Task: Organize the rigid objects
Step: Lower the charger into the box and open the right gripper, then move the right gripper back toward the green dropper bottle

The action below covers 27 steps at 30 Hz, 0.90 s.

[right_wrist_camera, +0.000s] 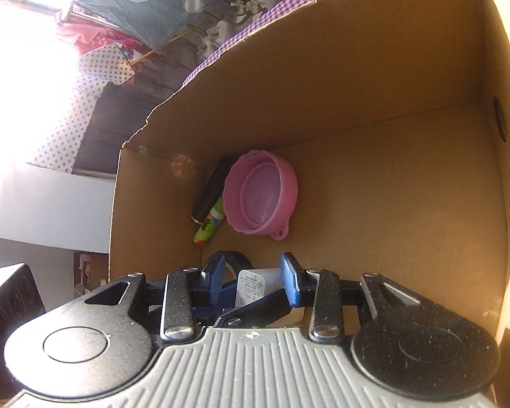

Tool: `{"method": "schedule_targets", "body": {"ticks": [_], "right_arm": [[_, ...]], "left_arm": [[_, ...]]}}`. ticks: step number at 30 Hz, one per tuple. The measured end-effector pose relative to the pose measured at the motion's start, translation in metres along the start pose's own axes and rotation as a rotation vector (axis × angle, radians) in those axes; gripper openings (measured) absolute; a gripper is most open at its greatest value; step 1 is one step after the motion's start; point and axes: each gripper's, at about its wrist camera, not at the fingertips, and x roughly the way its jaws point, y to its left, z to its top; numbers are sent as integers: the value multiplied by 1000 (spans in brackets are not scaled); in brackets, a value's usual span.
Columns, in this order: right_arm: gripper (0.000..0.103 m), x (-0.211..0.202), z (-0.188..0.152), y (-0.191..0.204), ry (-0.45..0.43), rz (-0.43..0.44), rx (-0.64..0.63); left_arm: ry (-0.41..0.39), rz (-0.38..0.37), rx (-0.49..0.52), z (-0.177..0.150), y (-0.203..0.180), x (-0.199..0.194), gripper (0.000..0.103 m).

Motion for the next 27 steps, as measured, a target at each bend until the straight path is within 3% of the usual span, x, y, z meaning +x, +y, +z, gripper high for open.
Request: {"method": "schedule_targets", "body": {"ticks": [3, 5, 8, 12, 16, 22, 27], "right_arm": [[39, -23, -8, 0, -70, 31, -16], [39, -45, -16, 0, -127, 69, -23], [39, -85, -36, 1, -215, 121, -40], [40, -137, -73, -2, -328, 188, -49], [42, -179, -122, -10, -436, 265, -47], [44, -188, -197, -26, -524, 289, -17], [45, -172, -236, -38, -544, 232, 23]], "left_arm": [[-47, 2, 32, -6, -4, -16, 39], [-89, 4, 46, -12, -6, -32, 56], [-152, -7, 49, -21, -9, -58, 66], [-233, -47, 40, -44, -10, -93, 69], [-307, -89, 41, -57, -22, -106, 80], [-376, -101, 47, -95, -31, -104, 86], [-427, -82, 137, -131, -50, -105, 88]]}}
